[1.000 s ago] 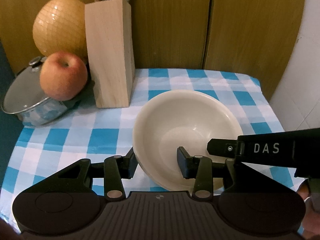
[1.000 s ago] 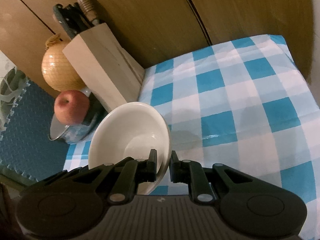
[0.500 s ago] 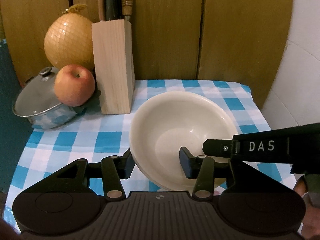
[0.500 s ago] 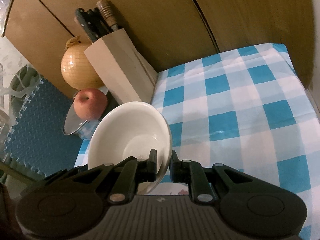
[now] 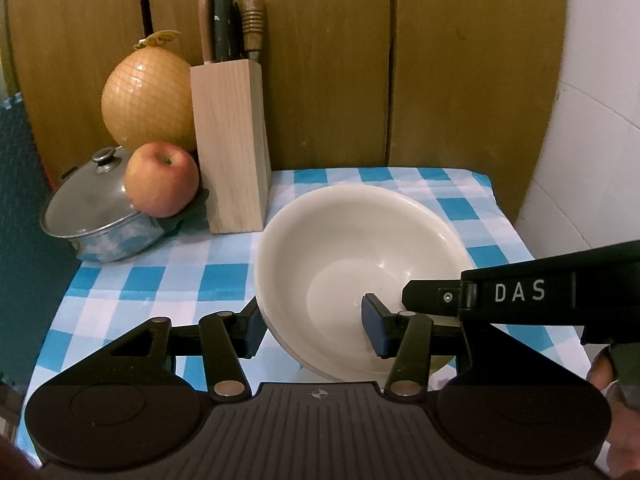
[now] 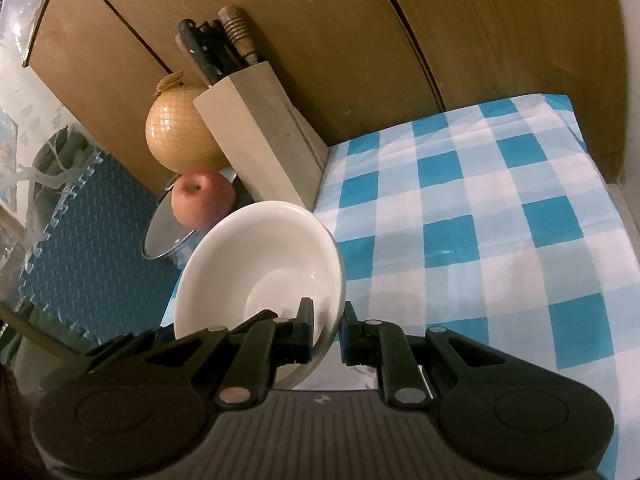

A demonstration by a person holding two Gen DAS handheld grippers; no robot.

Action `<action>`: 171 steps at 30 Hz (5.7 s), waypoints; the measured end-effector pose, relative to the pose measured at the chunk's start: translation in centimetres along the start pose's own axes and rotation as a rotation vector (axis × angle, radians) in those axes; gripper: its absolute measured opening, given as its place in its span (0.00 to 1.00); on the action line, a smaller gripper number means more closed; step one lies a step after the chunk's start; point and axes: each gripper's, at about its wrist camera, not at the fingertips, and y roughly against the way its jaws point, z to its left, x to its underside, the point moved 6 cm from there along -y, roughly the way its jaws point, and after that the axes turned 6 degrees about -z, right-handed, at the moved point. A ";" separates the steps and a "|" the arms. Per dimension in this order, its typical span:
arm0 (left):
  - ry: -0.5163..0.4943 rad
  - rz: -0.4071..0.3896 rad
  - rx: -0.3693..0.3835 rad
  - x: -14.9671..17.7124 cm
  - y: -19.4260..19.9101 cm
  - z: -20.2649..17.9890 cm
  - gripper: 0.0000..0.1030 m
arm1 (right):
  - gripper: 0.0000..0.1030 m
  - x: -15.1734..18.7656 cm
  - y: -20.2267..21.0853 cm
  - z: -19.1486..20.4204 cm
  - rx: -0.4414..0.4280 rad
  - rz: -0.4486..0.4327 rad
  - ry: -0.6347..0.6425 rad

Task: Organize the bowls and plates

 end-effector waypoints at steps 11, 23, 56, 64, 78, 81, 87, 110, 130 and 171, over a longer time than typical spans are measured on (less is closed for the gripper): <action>-0.023 0.005 0.014 1.6 1.8 -0.5 0.58 | 0.09 2.0 1.4 0.2 -0.004 0.015 0.013; -0.044 0.011 0.024 3.1 3.5 -1.1 0.58 | 0.09 4.1 2.9 0.1 0.001 0.025 0.014; -0.032 0.170 0.093 7.2 3.0 -1.9 0.61 | 0.11 8.3 3.7 -1.5 0.064 0.115 0.033; 0.009 0.166 0.055 7.2 3.1 0.1 0.71 | 0.16 8.1 3.8 -2.1 0.140 0.085 0.086; 0.028 0.099 -0.010 6.1 4.4 0.7 0.84 | 0.20 8.4 7.6 -0.8 0.191 -0.076 0.154; 0.032 0.094 -0.019 6.2 4.5 0.8 0.84 | 0.23 8.5 7.6 -0.6 0.190 -0.084 0.154; 0.029 0.079 -0.026 6.1 4.9 0.7 0.86 | 0.24 8.6 7.9 -0.3 0.201 -0.108 0.177; -0.012 0.127 -0.050 10.8 8.9 0.1 0.87 | 0.28 13.9 9.7 0.4 0.247 0.002 0.248; -0.055 0.172 -0.073 14.0 10.6 -0.1 0.85 | 0.28 17.2 10.7 0.9 0.290 0.072 0.286; -0.091 0.220 -0.084 15.1 9.9 -0.6 0.84 | 0.28 18.2 9.8 0.0 0.290 0.109 0.260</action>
